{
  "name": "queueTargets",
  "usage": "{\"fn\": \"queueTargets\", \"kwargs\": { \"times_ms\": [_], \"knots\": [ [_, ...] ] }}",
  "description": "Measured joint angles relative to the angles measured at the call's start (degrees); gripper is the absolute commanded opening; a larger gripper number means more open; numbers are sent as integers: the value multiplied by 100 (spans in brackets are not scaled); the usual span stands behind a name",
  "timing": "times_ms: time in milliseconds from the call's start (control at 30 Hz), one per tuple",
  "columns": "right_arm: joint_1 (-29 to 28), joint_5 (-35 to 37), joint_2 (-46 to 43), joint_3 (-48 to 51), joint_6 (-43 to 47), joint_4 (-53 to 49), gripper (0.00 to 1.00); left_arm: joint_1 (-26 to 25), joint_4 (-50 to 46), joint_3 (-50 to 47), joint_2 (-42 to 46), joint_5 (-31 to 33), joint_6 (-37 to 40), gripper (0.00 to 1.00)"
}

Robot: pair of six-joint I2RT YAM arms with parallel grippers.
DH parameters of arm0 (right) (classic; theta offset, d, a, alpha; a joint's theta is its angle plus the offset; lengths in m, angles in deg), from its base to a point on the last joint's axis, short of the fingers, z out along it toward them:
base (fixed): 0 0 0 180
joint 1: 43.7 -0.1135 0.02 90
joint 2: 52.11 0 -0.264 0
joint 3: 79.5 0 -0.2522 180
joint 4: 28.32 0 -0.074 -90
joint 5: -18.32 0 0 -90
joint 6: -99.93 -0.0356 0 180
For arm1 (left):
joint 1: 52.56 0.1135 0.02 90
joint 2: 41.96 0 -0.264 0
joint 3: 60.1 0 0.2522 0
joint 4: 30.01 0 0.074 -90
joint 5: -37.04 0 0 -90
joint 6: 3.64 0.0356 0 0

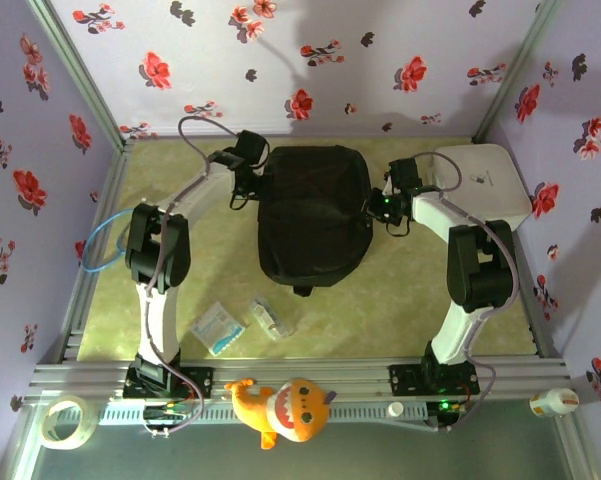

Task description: Pack books, pencil case, and school supplies into a backpack

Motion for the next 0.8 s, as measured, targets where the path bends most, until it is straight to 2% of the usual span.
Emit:
{"fn": "queueTargets", "kwargs": {
  "times_ms": [233,267,333,367,400,500,600,700,800],
  "knots": [
    [0,321,227,-446,424,-221,5,-22,111,-306,308,-221,-33,0],
    [0,400,330,-586,527,-269,7,-44,133,-345,369,-264,-37,0],
    [0,531,527,-866,726,-367,20,-116,175,-444,505,-308,-39,0],
    [2,595,619,-1010,807,-428,28,-157,190,-496,564,-317,-44,6],
    [13,686,699,-1150,896,-463,37,-197,201,-551,621,-321,-74,17],
    [101,767,697,-1300,1029,-468,56,-234,195,-686,748,-297,-269,40],
    [149,789,479,-1235,1047,-472,73,-247,232,-949,1019,-201,-474,55],
    [131,800,-13,-922,1034,-474,82,-280,337,-1482,1591,-122,-763,67],
    [22,835,-669,-555,1008,-511,88,-313,435,-2184,2343,-103,-1134,74]
  ]
}}
